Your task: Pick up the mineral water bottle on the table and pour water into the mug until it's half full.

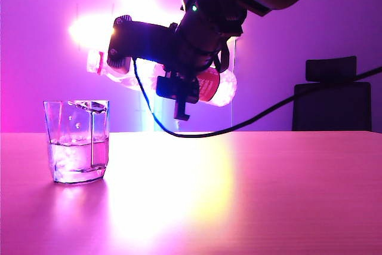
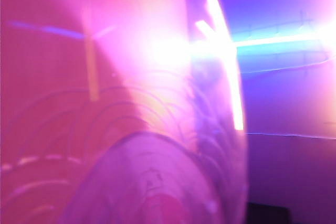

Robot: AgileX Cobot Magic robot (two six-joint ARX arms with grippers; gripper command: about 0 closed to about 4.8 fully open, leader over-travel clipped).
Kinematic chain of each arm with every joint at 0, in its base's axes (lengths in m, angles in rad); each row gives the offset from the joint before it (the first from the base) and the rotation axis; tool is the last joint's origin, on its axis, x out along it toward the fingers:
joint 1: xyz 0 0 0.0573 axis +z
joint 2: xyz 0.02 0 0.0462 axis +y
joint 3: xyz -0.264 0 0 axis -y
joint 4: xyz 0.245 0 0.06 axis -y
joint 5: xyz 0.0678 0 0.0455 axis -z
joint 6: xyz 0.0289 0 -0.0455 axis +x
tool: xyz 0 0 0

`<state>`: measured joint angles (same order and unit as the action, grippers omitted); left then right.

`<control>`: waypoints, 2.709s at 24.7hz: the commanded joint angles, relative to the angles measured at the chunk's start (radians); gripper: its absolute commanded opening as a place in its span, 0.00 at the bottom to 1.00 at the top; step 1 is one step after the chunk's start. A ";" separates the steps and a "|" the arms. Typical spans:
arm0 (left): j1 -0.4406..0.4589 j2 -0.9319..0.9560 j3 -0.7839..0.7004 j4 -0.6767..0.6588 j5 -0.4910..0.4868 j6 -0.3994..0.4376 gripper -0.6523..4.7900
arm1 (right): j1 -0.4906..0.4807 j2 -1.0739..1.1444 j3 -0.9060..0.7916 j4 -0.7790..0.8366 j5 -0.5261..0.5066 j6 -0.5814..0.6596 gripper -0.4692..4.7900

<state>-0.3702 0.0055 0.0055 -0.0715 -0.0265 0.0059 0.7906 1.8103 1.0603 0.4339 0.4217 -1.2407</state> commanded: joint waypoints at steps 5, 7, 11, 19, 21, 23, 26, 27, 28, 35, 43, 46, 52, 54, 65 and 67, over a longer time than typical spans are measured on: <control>0.000 0.000 0.003 0.005 0.004 -0.003 0.12 | 0.006 -0.053 0.006 -0.072 -0.013 0.468 0.50; 0.000 0.000 0.003 0.005 0.004 -0.003 0.12 | 0.003 -0.083 0.004 -0.121 -0.056 0.640 0.53; 0.000 0.000 0.003 0.005 0.004 -0.003 0.12 | -0.061 -0.160 -0.061 -0.138 -0.274 1.071 0.53; 0.000 0.000 0.003 0.005 0.004 -0.003 0.12 | -0.138 -0.218 -0.311 0.164 -0.380 1.284 0.52; 0.000 0.000 0.003 0.005 0.004 -0.003 0.12 | -0.140 -0.220 -0.367 0.250 -0.380 1.300 0.52; 0.000 0.000 0.003 0.005 0.004 -0.003 0.12 | -0.140 -0.219 -0.408 0.310 -0.380 1.301 0.52; 0.000 0.000 0.003 0.005 0.004 -0.003 0.12 | -0.137 -0.219 -0.457 0.362 -0.380 1.302 0.53; 0.000 0.000 0.003 0.005 0.005 -0.003 0.12 | -0.137 -0.219 -0.480 0.385 -0.378 1.305 0.53; 0.000 0.000 0.003 0.005 0.004 -0.003 0.12 | -0.137 -0.219 -0.494 0.402 -0.375 1.315 0.53; 0.000 0.000 0.003 0.005 0.004 -0.003 0.12 | -0.140 -0.219 -0.613 0.533 -0.336 1.320 0.58; 0.000 0.000 0.003 0.005 0.004 -0.003 0.12 | -0.137 -0.226 -0.657 0.540 -0.338 1.333 1.00; 0.000 0.000 0.003 0.005 0.004 -0.003 0.12 | -0.137 -0.250 -0.681 0.547 -0.339 1.353 1.00; 0.004 0.000 0.003 0.005 0.004 -0.003 0.12 | -0.136 -0.359 -0.772 0.558 -0.348 1.354 1.00; 0.004 0.000 0.003 0.005 0.004 -0.003 0.12 | -0.130 -0.440 -0.832 0.557 -0.364 1.375 1.00; 0.233 0.000 0.003 0.005 0.004 -0.003 0.12 | -0.130 -0.767 -0.989 0.447 -0.458 1.493 1.00; 0.275 0.000 0.003 0.005 0.004 -0.003 0.12 | -0.130 -0.824 -0.990 0.414 -0.508 1.537 0.82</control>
<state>-0.1135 0.0055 0.0055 -0.0715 -0.0265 0.0059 0.6590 1.0126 0.0662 0.8566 -0.0414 0.2531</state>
